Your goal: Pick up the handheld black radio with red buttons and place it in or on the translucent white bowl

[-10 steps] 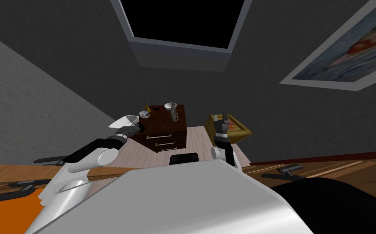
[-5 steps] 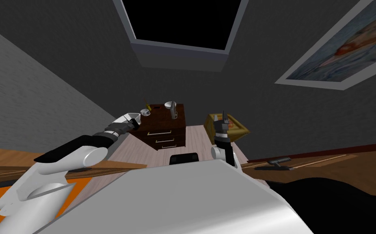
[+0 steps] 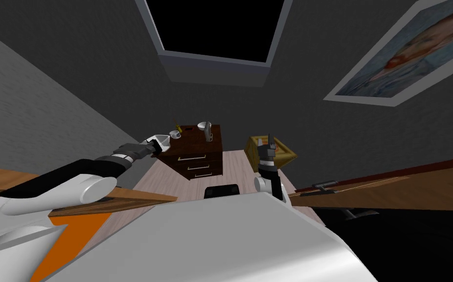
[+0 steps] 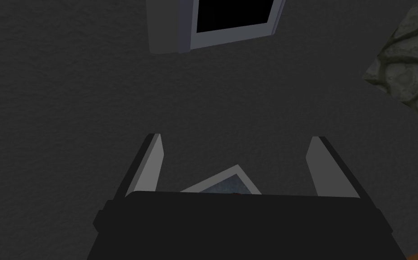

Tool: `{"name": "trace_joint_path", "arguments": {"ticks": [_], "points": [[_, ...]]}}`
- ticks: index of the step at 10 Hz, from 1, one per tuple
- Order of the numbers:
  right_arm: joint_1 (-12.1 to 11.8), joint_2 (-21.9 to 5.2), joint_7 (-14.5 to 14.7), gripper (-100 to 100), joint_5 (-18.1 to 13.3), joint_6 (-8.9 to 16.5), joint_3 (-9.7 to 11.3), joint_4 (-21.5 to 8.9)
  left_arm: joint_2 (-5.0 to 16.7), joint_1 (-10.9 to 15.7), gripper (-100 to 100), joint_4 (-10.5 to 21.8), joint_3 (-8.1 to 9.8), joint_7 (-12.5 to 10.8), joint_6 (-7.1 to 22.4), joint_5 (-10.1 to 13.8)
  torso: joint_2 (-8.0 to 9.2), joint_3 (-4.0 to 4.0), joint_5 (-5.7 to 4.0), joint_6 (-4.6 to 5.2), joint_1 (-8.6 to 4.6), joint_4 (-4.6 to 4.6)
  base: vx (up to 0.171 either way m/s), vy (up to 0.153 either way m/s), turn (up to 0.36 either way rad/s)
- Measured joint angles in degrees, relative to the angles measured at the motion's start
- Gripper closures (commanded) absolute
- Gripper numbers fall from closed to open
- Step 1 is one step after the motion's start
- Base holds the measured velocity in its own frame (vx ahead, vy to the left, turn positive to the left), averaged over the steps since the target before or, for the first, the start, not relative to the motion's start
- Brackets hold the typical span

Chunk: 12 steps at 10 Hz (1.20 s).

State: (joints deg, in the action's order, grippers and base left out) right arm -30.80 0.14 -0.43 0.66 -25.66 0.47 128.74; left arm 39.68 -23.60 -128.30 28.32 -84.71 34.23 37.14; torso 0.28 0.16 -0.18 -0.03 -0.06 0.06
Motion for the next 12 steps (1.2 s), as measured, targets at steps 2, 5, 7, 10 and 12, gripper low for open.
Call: {"name": "trace_joint_path", "arguments": {"ticks": [2,5,7,10,12], "points": [[-0.01,-0.01,0.0,0,0.0,0.0,-0.01,0.0,1.39,-0.07,100,-0.86,1.82,-2.23,1.85,1.35,-0.32,-0.2,0.11,0.01,0.38,-0.09,0.042,0.137,-0.102],[-0.02,-0.02,0.0,0,0.0,0.0,-0.02,0.0,1.97,0.11,100,-1.38,4.17,-5.34,4.9,3.95,-0.75,-0.47,0.22,0.04,0.66,-0.22,0.1,0.143,-0.083],[-0.02,-0.02,0.0,0,0.0,0.0,-0.02,0.0,2.2,0.31,100,-1.57,5.51,-7.04,6.72,5.54,-0.85,-0.54,0.24,0.06,0.66,-0.27,0.087,0.148,-0.073],[-0.02,-0.02,0.0,0,0.0,0.0,-0.02,0.0,2.33,0.6,100,-1.83,7.36,-9.49,9.36,7.84,-0.79,-0.51,0.27,0.06,0.7,-0.26,0.09,0.161,-0.076],[-0.03,-0.02,0.0,0,0.0,0.0,-0.02,0.0,2.25,0.82,100,-2.01,8.86,-11.45,11.5,9.84,-0.96,-0.61,0.34,0.07,0.91,-0.31,0.122,0.187,-0.081]]}}
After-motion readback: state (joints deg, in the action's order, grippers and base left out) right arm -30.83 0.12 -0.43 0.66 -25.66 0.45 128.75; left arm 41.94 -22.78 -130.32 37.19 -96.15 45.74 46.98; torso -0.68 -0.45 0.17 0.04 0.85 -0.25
